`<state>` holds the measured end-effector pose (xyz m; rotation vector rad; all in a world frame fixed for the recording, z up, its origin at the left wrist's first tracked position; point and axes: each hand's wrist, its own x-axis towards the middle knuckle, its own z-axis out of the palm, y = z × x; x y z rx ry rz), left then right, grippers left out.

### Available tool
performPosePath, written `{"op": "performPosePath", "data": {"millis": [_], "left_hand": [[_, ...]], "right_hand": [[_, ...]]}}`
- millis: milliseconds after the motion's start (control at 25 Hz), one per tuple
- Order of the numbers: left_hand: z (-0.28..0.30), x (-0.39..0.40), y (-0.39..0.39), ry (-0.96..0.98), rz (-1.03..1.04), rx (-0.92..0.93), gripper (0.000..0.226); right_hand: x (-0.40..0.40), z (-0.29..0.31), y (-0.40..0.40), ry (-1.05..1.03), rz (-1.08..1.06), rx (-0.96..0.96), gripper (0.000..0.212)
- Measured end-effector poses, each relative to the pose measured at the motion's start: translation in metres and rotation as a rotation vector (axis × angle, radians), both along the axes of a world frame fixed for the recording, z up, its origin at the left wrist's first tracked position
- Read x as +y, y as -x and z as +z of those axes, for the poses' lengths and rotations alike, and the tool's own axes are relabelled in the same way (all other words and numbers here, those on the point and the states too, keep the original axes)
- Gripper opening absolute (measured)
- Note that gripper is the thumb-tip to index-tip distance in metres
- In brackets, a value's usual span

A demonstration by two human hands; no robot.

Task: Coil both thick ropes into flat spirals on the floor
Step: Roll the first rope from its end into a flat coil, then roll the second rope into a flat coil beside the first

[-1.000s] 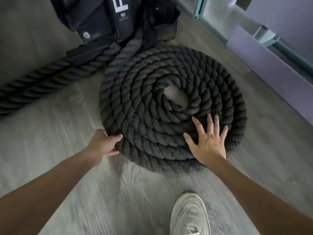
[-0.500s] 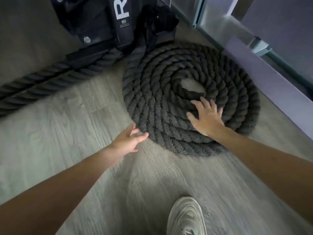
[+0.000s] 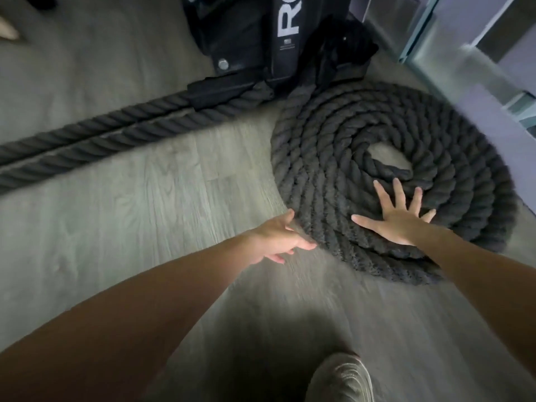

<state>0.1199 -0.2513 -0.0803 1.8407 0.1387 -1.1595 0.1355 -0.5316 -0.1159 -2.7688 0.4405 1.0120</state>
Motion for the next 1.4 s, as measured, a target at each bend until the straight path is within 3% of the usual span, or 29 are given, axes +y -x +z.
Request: {"op": "performPosePath", "data": {"millis": [120,240,360,480,560,640,720,800,920,1120,1200,1280,1400], "left_hand": [[0.007,0.020,0.004,-0.108,-0.210,-0.120,0.097],[0.008,0.061,0.006,-0.221,-0.234,-0.232,0.091],[0.009,0.126,-0.012,-0.279,-0.126,-0.289,0.086],[0.020,0.200,-0.037,-0.317,0.058,-0.324,0.078],[0.023,0.247,-0.050,-0.336,0.198,-0.337,0.071],[0.021,0.284,-0.057,-0.343,0.295,-0.346,0.067],[0.017,0.316,-0.060,-0.347,0.354,-0.355,0.064],[0.011,0.341,-0.055,-0.360,0.377,-0.343,0.063],[-0.004,0.370,-0.046,-0.403,0.398,-0.306,0.064],[-0.016,0.378,-0.037,-0.452,0.344,-0.282,0.061],[-0.019,0.378,-0.032,-0.452,0.327,-0.262,0.062],[-0.021,0.378,-0.024,-0.442,0.349,-0.259,0.060],[-0.019,0.366,-0.014,-0.512,0.437,-0.479,0.054]], "right_hand": [[0.001,-0.001,-0.006,0.046,-0.067,0.001,0.116],[0.023,0.022,-0.037,0.124,-0.034,0.084,0.116],[0.079,0.048,-0.070,0.174,0.109,-0.019,0.073],[0.155,0.057,-0.098,0.037,0.245,-0.164,0.043],[0.212,0.063,-0.120,-0.010,0.348,-0.094,0.046],[0.258,0.067,-0.142,0.088,0.449,-0.020,0.054],[0.301,0.061,-0.170,0.129,0.522,-0.143,0.057],[0.345,0.050,-0.194,0.035,0.543,-0.267,0.066],[0.414,0.030,-0.225,-0.164,0.649,-0.229,0.090],[0.455,0.002,-0.254,-0.021,0.727,-0.124,0.106],[0.453,-0.001,-0.250,0.024,0.777,-0.159,0.097],[0.453,0.003,-0.231,0.053,0.847,-0.194,0.073],[0.447,0.003,-0.174,-0.001,0.791,-0.178,0.061]]}}
